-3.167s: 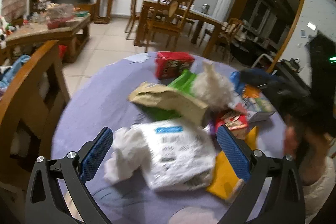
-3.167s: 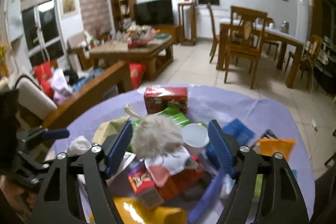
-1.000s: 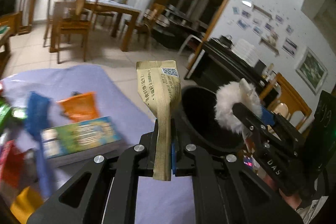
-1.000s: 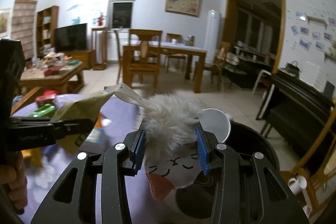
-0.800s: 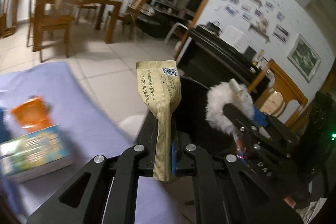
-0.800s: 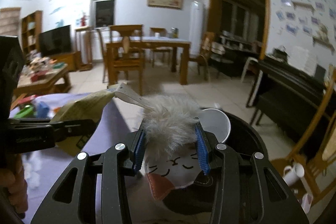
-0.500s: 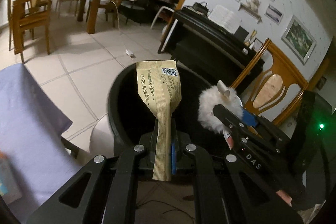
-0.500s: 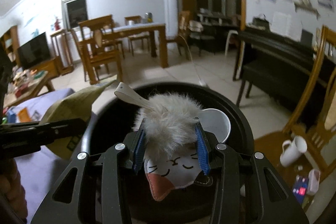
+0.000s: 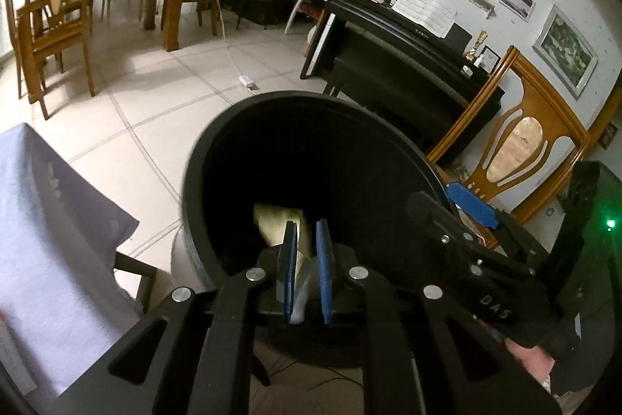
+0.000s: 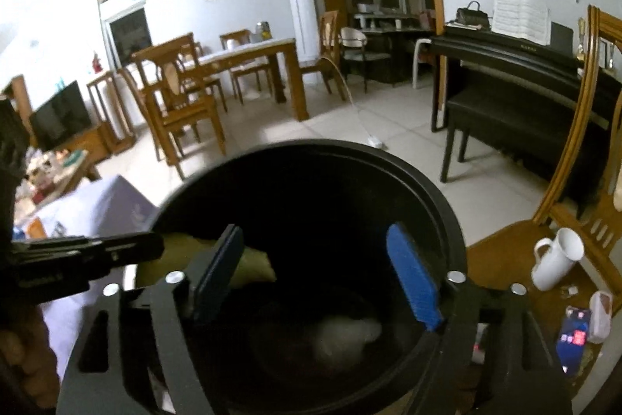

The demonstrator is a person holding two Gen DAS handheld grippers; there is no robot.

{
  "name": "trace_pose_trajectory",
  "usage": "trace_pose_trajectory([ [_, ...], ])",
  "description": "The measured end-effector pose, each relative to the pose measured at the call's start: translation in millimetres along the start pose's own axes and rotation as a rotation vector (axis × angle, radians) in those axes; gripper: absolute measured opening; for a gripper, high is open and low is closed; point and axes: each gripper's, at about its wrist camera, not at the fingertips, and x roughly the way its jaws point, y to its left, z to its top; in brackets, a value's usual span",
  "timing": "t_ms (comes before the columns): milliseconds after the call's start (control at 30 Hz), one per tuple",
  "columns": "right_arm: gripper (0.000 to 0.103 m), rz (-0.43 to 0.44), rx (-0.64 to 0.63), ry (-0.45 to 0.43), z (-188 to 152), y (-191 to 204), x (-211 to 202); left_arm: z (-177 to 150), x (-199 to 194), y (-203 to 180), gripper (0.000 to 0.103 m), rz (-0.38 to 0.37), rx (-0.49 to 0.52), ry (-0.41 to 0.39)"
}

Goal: Collect trash
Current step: 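Carry both held items to the black bin and open both tools over it, then move both open tools back over the table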

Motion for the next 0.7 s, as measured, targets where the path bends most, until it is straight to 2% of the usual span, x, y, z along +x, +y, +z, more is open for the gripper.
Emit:
trace_pose_trajectory([
  [33, 0.078, 0.012, 0.005, -0.004, 1, 2, -4, -1, -7, 1, 0.014, 0.005, -0.001, -0.008],
  [67, 0.082, 0.026, 0.006, -0.010, 2, 6, -7, -2, -12, 2, 0.024, 0.009, -0.001, -0.014],
  [100, 0.085, 0.032, 0.005, -0.012, 5, 15, -13, -4, -19, 3, 0.045, 0.015, -0.002, -0.025],
  [133, 0.086, 0.047, 0.005, -0.015, 6, 19, -17, -8, -33, 6, 0.056, 0.031, -0.004, -0.048],
  [167, 0.088, 0.065, 0.005, -0.014, 6, 24, -21, -11, -44, 7, 0.073, 0.046, 0.000, -0.074],
  [267, 0.089, 0.106, 0.000, -0.007, 11, 42, -31, -19, -74, 8, 0.075, 0.082, 0.016, -0.123],
  [400, 0.089, 0.170, -0.031, 0.028, 15, 83, -44, -42, -121, 29, 0.076, 0.121, -0.017, -0.159],
  [533, 0.089, 0.291, -0.068, 0.101, 15, 135, -51, -71, -172, 59, 0.081, 0.200, -0.055, -0.211],
  [700, 0.089, 0.423, -0.147, 0.158, 5, 213, -62, -108, -234, 102, 0.081, 0.307, -0.135, -0.272],
])
